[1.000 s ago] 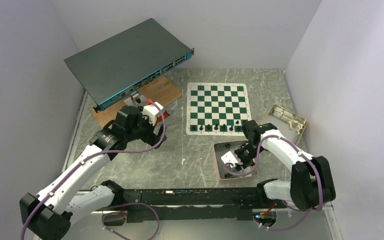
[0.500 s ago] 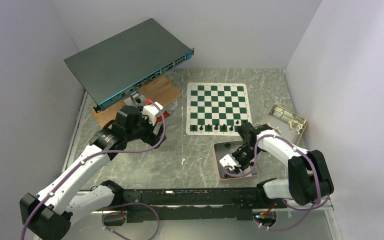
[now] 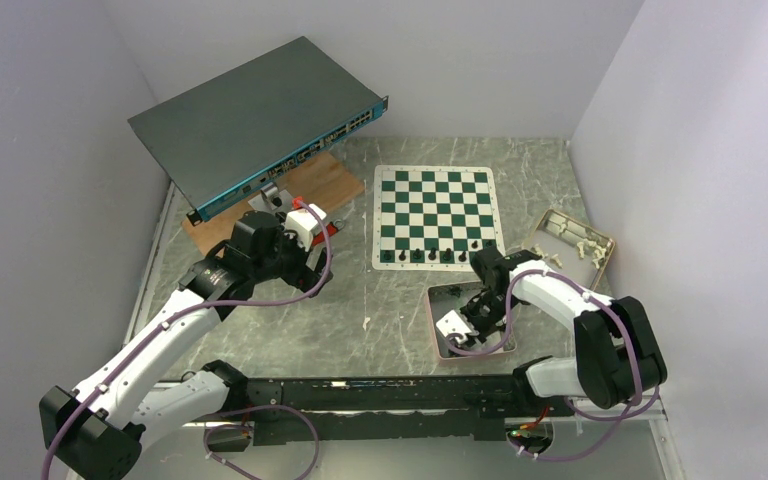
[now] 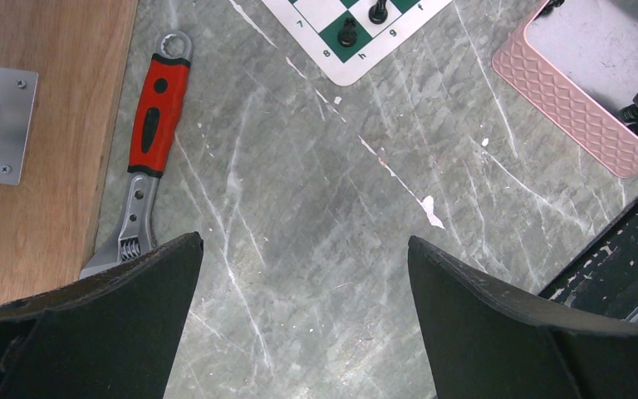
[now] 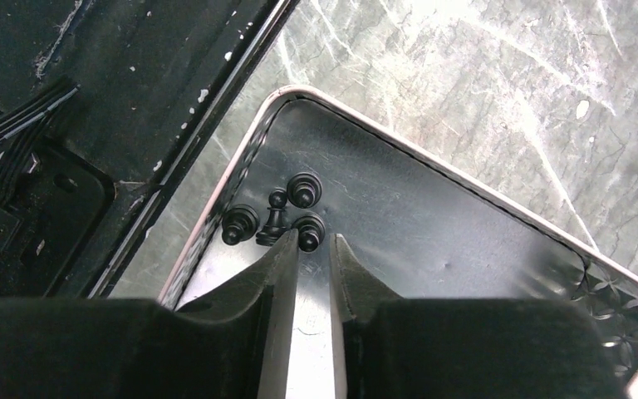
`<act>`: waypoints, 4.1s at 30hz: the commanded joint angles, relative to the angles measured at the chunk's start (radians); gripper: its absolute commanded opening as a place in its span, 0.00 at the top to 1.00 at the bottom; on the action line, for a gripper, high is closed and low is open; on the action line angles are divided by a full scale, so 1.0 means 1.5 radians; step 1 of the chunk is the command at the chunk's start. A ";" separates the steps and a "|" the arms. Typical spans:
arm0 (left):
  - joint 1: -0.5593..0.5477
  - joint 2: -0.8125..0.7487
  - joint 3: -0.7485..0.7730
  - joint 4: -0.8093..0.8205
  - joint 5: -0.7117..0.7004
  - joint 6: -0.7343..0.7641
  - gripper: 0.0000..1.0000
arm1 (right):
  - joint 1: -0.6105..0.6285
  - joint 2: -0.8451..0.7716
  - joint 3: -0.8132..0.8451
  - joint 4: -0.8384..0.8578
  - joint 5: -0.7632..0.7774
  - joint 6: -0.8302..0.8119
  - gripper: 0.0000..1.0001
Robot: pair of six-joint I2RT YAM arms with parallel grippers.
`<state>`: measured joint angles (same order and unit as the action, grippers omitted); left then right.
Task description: Set up the chess pieces on the board
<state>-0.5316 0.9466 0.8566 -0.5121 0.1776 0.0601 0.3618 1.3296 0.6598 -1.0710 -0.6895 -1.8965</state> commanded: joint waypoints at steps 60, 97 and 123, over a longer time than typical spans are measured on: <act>0.003 -0.024 0.002 0.025 0.014 0.007 0.01 | -0.126 0.284 0.382 0.382 0.255 0.859 1.00; 0.004 -0.025 0.002 0.024 0.014 0.008 0.01 | -0.126 0.349 0.394 0.392 0.270 0.874 1.00; 0.004 -0.025 0.003 0.024 0.014 0.008 0.01 | -0.128 0.347 0.386 0.389 0.281 0.873 0.78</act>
<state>-0.5312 0.9310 0.8566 -0.5121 0.1795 0.0601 0.1761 1.8530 1.2243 -0.5018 -0.2890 -0.5980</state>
